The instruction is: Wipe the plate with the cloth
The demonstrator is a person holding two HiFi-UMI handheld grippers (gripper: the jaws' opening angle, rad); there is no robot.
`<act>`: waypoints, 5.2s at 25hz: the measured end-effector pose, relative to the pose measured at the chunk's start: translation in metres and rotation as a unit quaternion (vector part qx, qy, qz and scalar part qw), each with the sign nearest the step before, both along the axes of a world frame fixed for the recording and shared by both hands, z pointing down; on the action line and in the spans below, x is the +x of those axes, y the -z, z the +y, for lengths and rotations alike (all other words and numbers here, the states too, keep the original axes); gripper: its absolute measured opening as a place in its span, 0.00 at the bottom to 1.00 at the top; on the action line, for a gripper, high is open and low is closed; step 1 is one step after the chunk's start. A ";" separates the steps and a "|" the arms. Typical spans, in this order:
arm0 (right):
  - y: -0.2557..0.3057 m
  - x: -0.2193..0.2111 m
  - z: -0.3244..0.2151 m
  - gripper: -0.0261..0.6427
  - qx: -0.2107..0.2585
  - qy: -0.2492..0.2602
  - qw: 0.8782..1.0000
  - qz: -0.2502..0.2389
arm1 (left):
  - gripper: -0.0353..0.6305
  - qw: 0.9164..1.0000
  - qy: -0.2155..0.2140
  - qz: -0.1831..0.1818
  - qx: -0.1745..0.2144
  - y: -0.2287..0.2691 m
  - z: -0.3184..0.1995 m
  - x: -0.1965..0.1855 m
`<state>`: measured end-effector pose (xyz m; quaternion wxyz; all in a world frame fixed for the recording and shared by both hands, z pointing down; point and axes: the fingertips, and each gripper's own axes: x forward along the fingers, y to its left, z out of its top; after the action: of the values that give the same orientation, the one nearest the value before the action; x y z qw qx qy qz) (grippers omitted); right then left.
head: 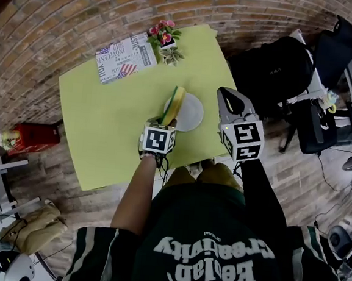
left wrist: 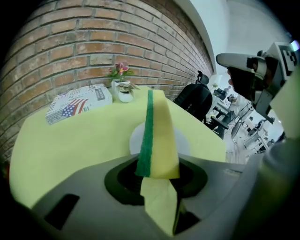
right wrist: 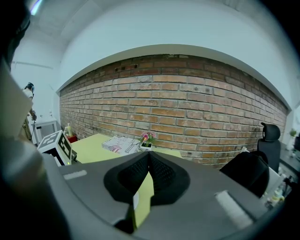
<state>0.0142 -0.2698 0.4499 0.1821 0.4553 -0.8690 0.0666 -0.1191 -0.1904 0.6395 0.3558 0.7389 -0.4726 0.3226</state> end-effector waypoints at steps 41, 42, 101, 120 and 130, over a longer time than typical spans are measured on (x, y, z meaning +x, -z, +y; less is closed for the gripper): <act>0.002 -0.010 0.018 0.06 0.007 -0.002 1.000 0.006 | 0.26 0.999 -0.048 0.010 0.002 0.006 0.041 0.018; 0.002 -0.008 0.018 0.06 0.007 -0.004 1.000 0.006 | 0.26 0.998 -0.062 0.012 0.002 0.007 0.041 0.028; 0.011 0.067 0.036 0.06 0.012 -0.071 0.997 0.000 | 0.26 0.994 -0.112 -0.010 -0.009 -0.023 0.028 0.091; -0.003 0.036 0.041 0.06 0.000 -0.031 1.000 -0.005 | 0.26 0.998 0.041 -0.040 -0.010 -0.017 0.027 -0.016; 0.001 0.004 0.034 0.06 0.002 0.046 0.999 -0.023 | 0.26 0.989 0.101 -0.038 0.105 0.061 -0.002 -0.014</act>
<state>0.0177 -0.2359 0.4489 0.1642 0.4139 -0.8928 0.0673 -0.1328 -0.1921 0.5789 0.2889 0.7077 -0.5891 0.2619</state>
